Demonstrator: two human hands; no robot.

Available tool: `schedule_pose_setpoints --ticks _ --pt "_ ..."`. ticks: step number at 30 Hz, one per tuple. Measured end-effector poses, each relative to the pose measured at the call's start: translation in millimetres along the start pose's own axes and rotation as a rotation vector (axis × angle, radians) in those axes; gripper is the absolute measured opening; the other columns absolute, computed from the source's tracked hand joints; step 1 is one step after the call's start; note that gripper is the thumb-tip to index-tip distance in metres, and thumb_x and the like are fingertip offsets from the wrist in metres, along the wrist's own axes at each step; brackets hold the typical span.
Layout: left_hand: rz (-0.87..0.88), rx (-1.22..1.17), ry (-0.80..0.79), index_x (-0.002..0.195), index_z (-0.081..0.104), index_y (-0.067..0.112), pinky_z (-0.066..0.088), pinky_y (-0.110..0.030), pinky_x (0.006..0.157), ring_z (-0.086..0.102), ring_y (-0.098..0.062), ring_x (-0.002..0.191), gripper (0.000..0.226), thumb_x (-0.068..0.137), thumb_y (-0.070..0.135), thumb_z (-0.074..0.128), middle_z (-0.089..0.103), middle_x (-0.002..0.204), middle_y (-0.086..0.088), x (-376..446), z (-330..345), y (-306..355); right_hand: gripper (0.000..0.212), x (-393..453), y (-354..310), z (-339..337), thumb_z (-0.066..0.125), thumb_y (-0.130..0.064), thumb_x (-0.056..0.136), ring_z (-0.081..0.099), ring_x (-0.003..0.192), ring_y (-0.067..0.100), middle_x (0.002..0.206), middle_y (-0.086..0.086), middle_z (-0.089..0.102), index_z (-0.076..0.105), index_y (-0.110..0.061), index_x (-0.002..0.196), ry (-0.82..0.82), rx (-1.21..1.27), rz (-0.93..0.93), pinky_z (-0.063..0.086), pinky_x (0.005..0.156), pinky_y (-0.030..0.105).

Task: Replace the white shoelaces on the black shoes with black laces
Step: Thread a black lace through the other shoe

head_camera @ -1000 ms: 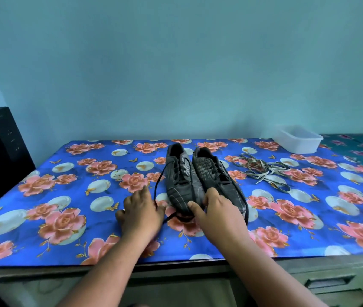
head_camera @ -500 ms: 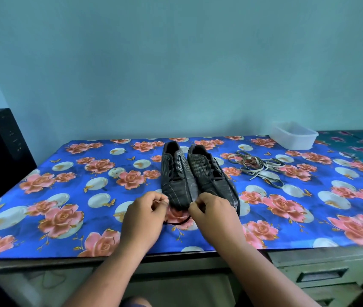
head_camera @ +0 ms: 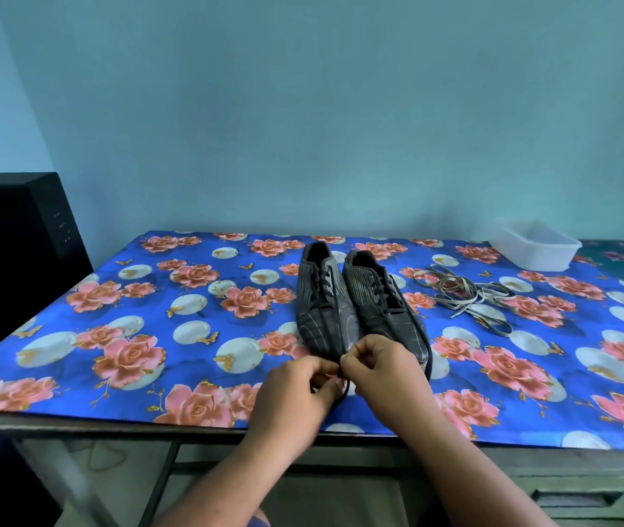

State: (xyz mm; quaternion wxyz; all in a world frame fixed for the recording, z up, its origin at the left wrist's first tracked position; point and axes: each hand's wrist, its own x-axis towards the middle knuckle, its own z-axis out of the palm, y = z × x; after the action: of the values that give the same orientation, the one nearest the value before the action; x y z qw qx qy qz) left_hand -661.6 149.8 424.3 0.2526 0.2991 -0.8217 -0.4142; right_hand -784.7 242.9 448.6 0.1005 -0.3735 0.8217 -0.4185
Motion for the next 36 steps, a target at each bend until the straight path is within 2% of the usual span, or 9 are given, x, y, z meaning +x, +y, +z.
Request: schedule_pose_setpoints --ticks 4,8,12,14,17,22,26,31,36 --pt "0.012 -0.057 -0.068 0.096 0.076 0.034 0.051 -0.029 0.068 0.061 0.001 0.064 0.009 0.092 0.027 0.072 0.073 0.077 0.017 -5.6 -1.0 7.5 0.008 1.1 0.8 -4.7 0.067 -0.023 0.081 0.065 0.056 0.015 0.064 -0.003 0.069 0.06 -0.024 0.077 -0.027 0.075 -0.002 0.051 0.056 0.032" --pt "0.04 0.319 -0.181 0.1 0.075 0.033 0.053 -0.029 0.074 0.063 0.0 0.075 0.017 0.09 0.044 0.067 0.071 0.081 0.017 -1.5 -16.1 6.4 0.014 1.1 7.4 -10.7 0.068 -0.041 0.084 0.061 0.058 0.006 0.065 -0.009 0.067 0.059 -0.032 0.078 -0.07 -0.25 -0.043 0.056 0.062 0.035" --pt "0.014 0.335 -0.108 0.087 0.074 0.023 0.047 -0.031 0.062 0.058 -0.002 0.062 0.033 0.094 0.053 0.063 0.065 0.066 0.012 22.9 -42.0 5.8 0.03 8.8 10.0 -28.2 0.066 -0.054 0.09 0.058 0.066 0.009 0.065 -0.008 0.061 0.059 -0.027 0.078 0.117 -0.364 -0.13 0.044 0.059 0.032" --pt "-0.019 0.217 -0.01 0.103 0.073 0.028 0.052 -0.031 0.069 0.061 0.002 0.068 0.031 0.097 0.054 0.058 0.07 0.08 0.016 37.0 -48.4 2.7 0.026 17.7 17.0 -35.5 0.067 -0.053 0.089 0.058 0.085 0.019 0.083 -0.01 0.062 0.062 -0.028 0.086 0.235 -0.378 -0.166 0.044 0.069 0.034" --pt "-0.045 0.086 0.02 0.145 0.05 0.032 0.051 -0.032 0.089 0.06 0.003 0.088 0.054 0.096 0.053 0.06 0.055 0.135 0.011 51.0 -44.5 -1.2 0.044 28.7 32.3 -36.9 0.065 -0.059 0.087 0.049 0.115 0.028 0.118 0.0 0.057 0.062 -0.029 0.119 0.293 -0.465 -0.043 0.044 0.094 0.044" --pt "-0.116 -0.132 -0.057 0.131 0.052 0.041 0.064 -0.044 0.066 0.076 -0.025 0.083 0.07 0.072 0.068 0.076 0.07 0.12 0.001 62.8 -11.2 -12.9 0.077 29.7 48.1 -29.0 0.069 -0.053 0.087 0.035 0.133 0.031 0.146 0.008 0.042 0.038 -0.022 0.15 0.123 -0.357 0.101 0.029 0.11 0.041" --pt "-0.118 -0.135 0.023 0.142 0.043 0.046 0.057 -0.059 0.092 0.066 -0.035 0.116 0.095 0.059 0.081 0.074 0.064 0.135 0.002 77.5 10.5 -31.6 0.077 27.6 48.5 -23.3 0.077 -0.049 0.082 0.037 0.129 0.031 0.14 0.005 0.042 0.044 -0.026 0.148 0.182 -0.265 0.076 0.033 0.11 0.041" --pt "-0.13 -0.185 -0.008 0.151 0.034 0.045 0.054 -0.058 0.098 0.065 -0.036 0.12 0.104 0.061 0.073 0.077 0.06 0.142 0.005 74.2 5.2 -27.3 0.081 32.1 50.3 -14.4 0.078 -0.055 0.079 0.036 0.131 0.031 0.143 0.004 0.041 0.044 -0.027 0.148 0.219 -0.259 0.064 0.034 0.112 0.042" --pt "-0.076 -0.095 0.02 0.16 0.027 0.03 0.038 -0.044 0.118 0.036 -0.011 0.148 0.093 0.083 0.05 0.074 0.034 0.163 0.01 60.5 2.6 -20.3 0.085 26.0 57.5 -7.8 0.072 -0.061 0.081 0.026 0.135 0.026 0.146 0.002 0.036 0.041 -0.027 0.151 0.237 -0.227 0.023 0.028 0.116 0.042"
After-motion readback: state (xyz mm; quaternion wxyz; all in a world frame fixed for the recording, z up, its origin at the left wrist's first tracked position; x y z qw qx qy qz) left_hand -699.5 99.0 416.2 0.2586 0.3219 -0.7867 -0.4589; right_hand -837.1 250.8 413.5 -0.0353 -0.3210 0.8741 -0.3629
